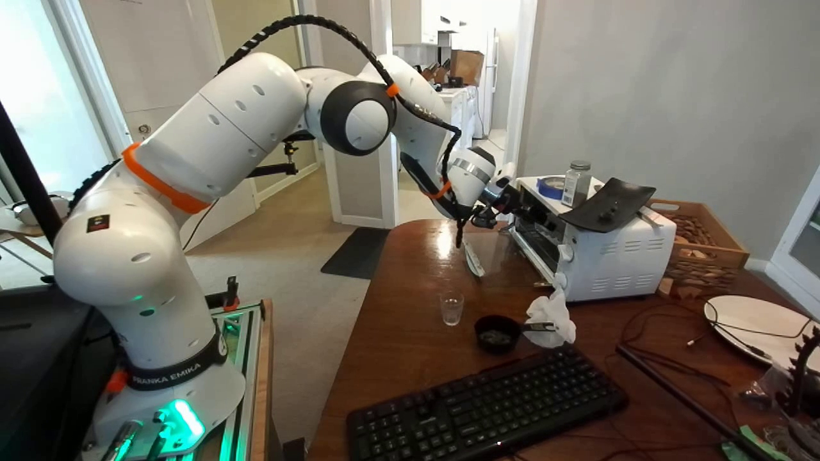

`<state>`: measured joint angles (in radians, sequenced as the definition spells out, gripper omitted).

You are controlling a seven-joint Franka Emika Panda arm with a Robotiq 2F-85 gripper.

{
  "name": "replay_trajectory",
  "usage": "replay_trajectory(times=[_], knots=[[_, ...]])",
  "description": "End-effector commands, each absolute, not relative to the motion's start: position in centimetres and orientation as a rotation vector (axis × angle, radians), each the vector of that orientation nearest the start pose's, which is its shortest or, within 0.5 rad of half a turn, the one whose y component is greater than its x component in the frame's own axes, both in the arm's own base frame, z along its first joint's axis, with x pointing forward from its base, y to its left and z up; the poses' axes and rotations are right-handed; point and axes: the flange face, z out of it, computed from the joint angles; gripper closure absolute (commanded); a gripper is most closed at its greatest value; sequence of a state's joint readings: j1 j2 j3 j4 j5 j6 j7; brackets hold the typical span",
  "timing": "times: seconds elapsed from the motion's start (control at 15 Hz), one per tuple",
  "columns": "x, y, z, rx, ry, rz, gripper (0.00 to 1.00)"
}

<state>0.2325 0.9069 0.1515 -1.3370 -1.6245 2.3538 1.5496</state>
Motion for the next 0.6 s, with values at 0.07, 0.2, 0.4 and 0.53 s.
replay_trajectory(times=[0.07, 0.2, 0.4, 0.53], knots=[[70.1, 27.4, 20.3, -3.301, 0.158, -1.685, 0.0], [69.2, 28.6, 19.8, -3.347, 0.225, -1.693, 0.0], [67.6, 31.0, 19.3, -3.348, 0.217, -1.686, 0.0], [65.9, 32.2, 19.4, -3.318, 0.176, -1.676, 0.0]])
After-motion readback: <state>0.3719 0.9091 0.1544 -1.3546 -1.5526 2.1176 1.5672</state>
